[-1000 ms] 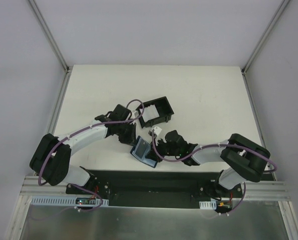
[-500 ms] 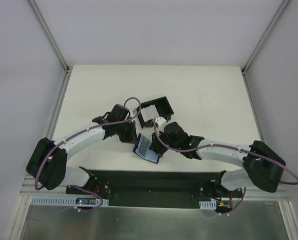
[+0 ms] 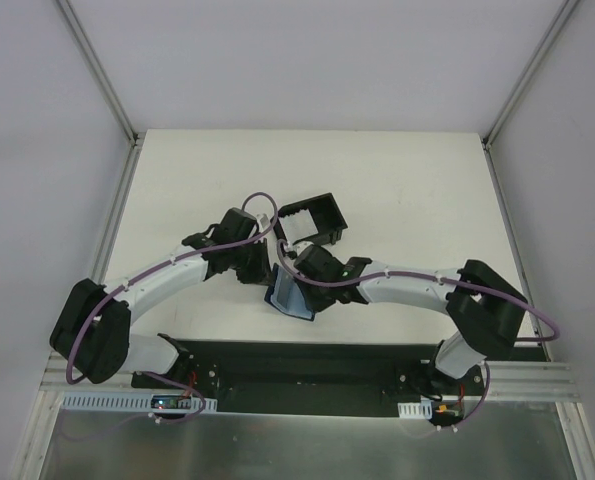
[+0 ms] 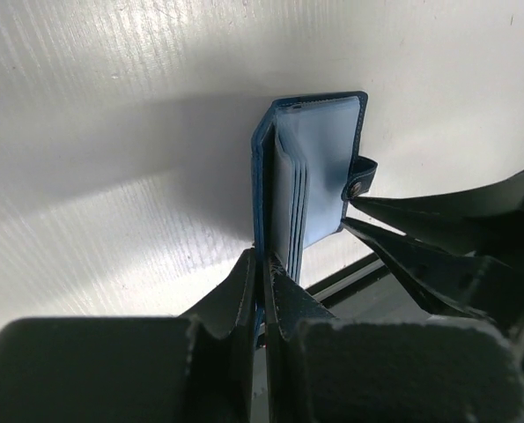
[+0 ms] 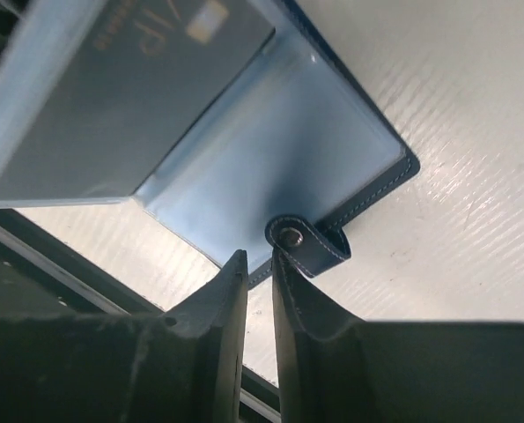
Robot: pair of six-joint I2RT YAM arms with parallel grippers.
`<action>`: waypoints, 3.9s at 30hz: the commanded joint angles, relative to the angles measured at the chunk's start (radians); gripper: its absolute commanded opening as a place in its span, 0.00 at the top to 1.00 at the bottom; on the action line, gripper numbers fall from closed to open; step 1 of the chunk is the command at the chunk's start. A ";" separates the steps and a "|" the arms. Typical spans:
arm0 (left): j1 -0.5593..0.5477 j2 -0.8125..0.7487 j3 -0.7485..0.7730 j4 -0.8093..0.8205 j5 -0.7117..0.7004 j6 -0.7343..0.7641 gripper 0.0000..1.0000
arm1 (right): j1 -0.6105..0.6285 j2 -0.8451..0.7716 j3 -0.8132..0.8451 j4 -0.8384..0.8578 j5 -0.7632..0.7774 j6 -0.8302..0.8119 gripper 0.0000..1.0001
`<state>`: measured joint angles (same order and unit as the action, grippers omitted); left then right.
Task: Put the credit cards into the card holder
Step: Close the card holder at the center of the board.
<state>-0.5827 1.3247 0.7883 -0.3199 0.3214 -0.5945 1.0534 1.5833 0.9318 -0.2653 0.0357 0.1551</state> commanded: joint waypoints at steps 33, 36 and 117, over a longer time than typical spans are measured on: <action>-0.006 -0.051 -0.001 -0.034 -0.077 -0.014 1.00 | 0.016 0.046 0.010 -0.087 0.317 0.238 0.76; -0.006 -0.044 0.005 -0.044 -0.091 -0.007 1.00 | 0.007 0.055 -0.001 -0.094 0.305 0.259 0.76; 0.302 0.074 -0.310 0.519 0.300 0.019 0.29 | -0.058 0.087 -0.151 0.024 0.113 0.370 0.87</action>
<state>-0.3004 1.3357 0.5095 0.0612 0.4965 -0.5877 0.9962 1.5841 0.8345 -0.2535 0.1928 0.5152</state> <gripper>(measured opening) 0.715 0.129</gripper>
